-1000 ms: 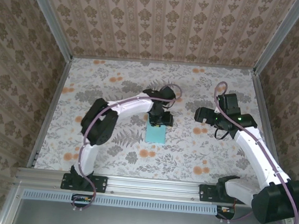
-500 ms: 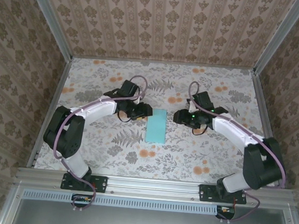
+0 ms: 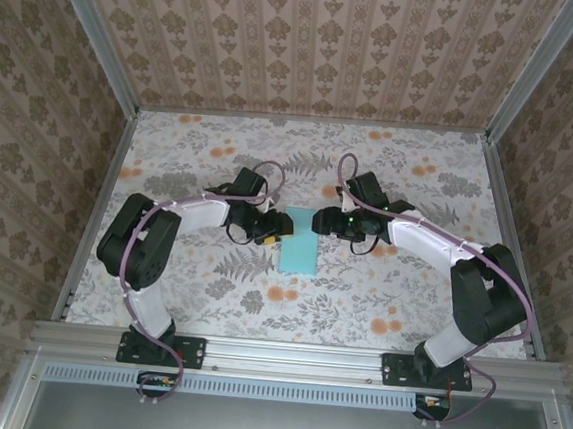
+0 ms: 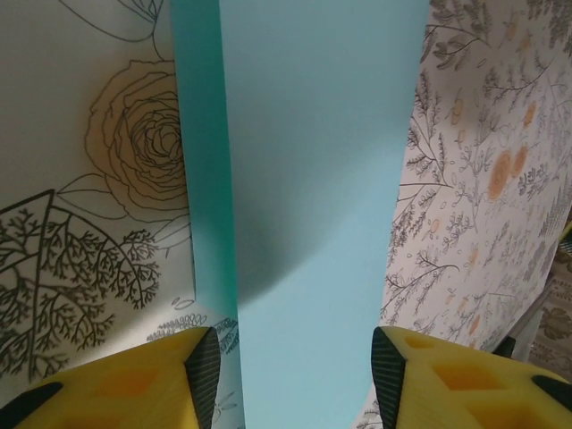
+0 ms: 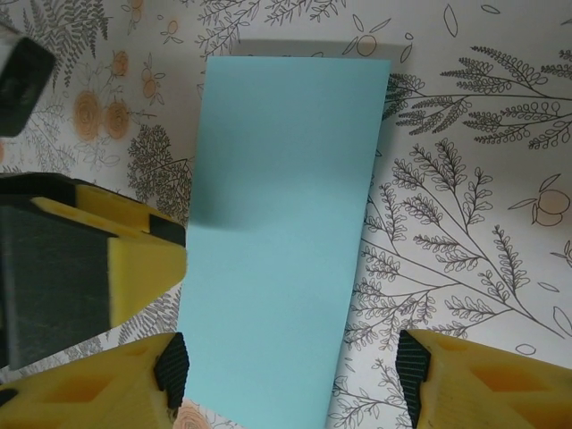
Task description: Fold a paper plane with a square sheet of paper (fold left side to right side)
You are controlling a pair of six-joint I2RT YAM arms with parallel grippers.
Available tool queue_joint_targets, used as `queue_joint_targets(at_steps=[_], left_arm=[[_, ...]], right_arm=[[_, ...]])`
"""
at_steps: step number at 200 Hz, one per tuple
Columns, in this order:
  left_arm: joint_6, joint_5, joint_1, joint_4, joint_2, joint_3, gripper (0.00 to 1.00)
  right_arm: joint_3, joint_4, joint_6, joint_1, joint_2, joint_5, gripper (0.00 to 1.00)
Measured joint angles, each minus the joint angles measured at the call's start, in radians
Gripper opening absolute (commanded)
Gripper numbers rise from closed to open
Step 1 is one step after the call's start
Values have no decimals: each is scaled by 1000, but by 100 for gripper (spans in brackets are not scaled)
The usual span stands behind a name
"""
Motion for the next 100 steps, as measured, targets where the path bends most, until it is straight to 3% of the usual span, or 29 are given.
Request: queue_joint_targets(at_steps=[18,63,100], left_arm=[[-6,4,-1,6,20,0,43],[-30,27,-11,24,43,2,16],[-37,36,-13,25,43,2,4]], right_arm=[[-18,4,-16,0,-18,7,72],[-120,26,-69,17,-155,43,79],[-216,52,-132,137,-270,147,82]])
